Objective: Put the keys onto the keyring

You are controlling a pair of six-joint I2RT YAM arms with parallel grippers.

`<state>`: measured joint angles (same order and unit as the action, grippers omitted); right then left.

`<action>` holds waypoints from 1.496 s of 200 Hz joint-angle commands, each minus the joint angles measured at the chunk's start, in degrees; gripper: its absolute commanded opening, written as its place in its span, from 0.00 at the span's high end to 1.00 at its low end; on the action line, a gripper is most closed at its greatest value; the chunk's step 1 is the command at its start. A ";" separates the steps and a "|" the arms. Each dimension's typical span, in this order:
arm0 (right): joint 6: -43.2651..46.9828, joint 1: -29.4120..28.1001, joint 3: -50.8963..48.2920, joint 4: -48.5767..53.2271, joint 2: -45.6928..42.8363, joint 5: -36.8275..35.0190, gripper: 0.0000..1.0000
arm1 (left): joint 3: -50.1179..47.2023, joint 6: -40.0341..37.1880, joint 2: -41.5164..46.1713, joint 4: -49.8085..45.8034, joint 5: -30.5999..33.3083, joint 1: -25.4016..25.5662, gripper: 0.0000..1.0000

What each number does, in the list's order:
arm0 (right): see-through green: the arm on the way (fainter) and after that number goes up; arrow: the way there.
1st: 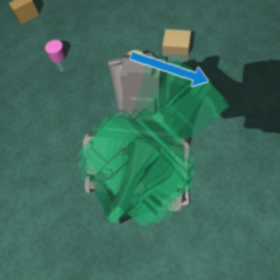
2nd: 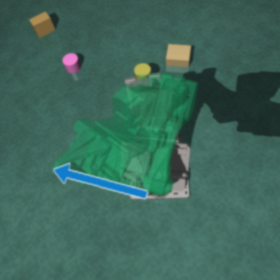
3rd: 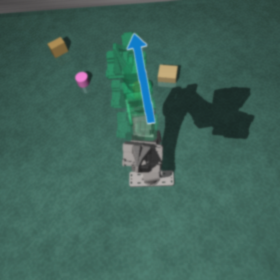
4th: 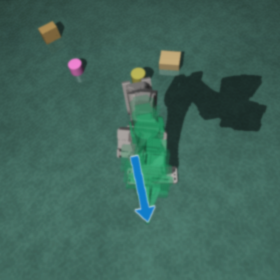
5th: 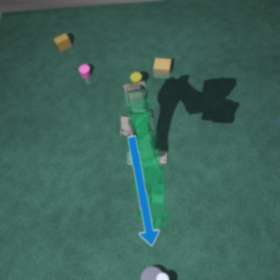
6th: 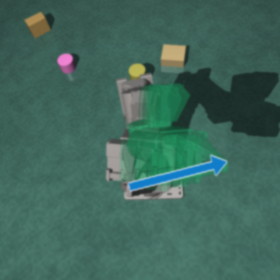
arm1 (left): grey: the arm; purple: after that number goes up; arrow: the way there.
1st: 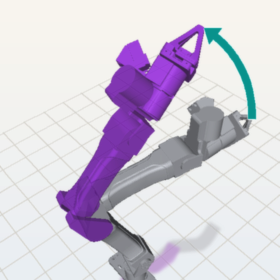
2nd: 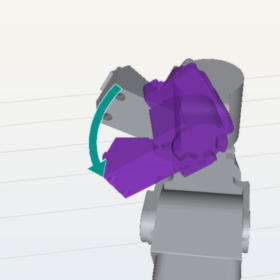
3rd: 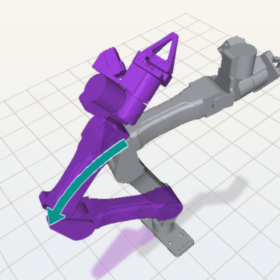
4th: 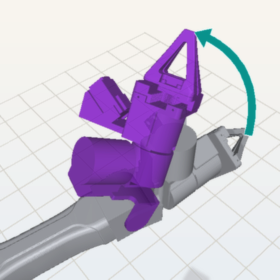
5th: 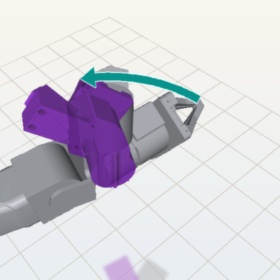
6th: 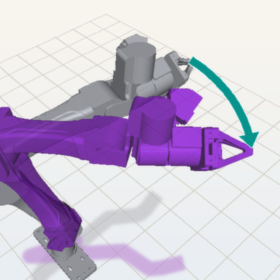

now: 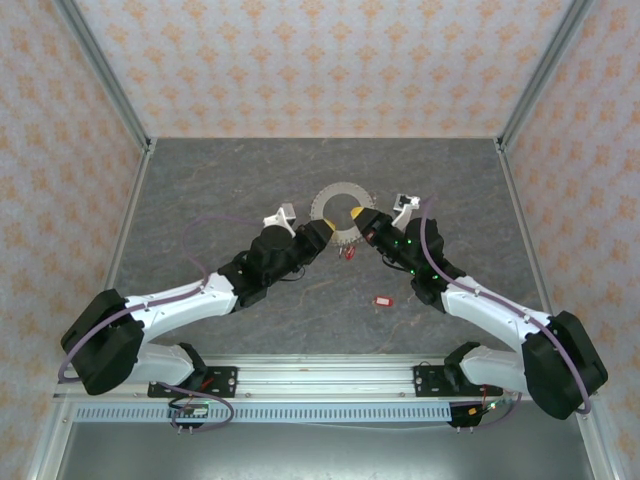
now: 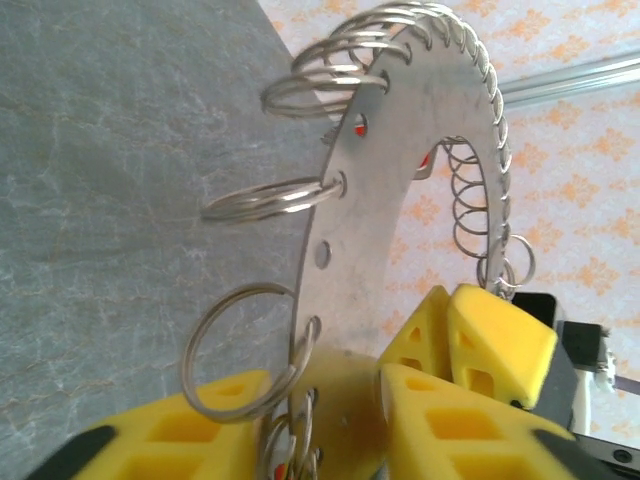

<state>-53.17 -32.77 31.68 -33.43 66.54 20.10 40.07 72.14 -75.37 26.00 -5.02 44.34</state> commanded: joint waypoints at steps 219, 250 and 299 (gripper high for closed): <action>55.68 -0.45 -7.86 13.28 -27.35 -10.49 0.71 | 17.01 -47.01 16.24 -33.41 -1.87 -6.54 1.00; 55.38 -0.51 -6.13 11.91 -25.50 -1.78 0.74 | 17.61 -51.75 15.79 -30.77 -12.00 -6.54 1.00; 71.32 -1.39 -3.97 11.34 -20.40 3.19 0.67 | 18.27 -49.53 16.56 -27.76 -14.30 -6.54 1.00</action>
<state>8.62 -33.52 27.44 -17.82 45.65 22.39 55.57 24.03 -60.16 -3.86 -16.62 38.09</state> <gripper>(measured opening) 0.307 0.066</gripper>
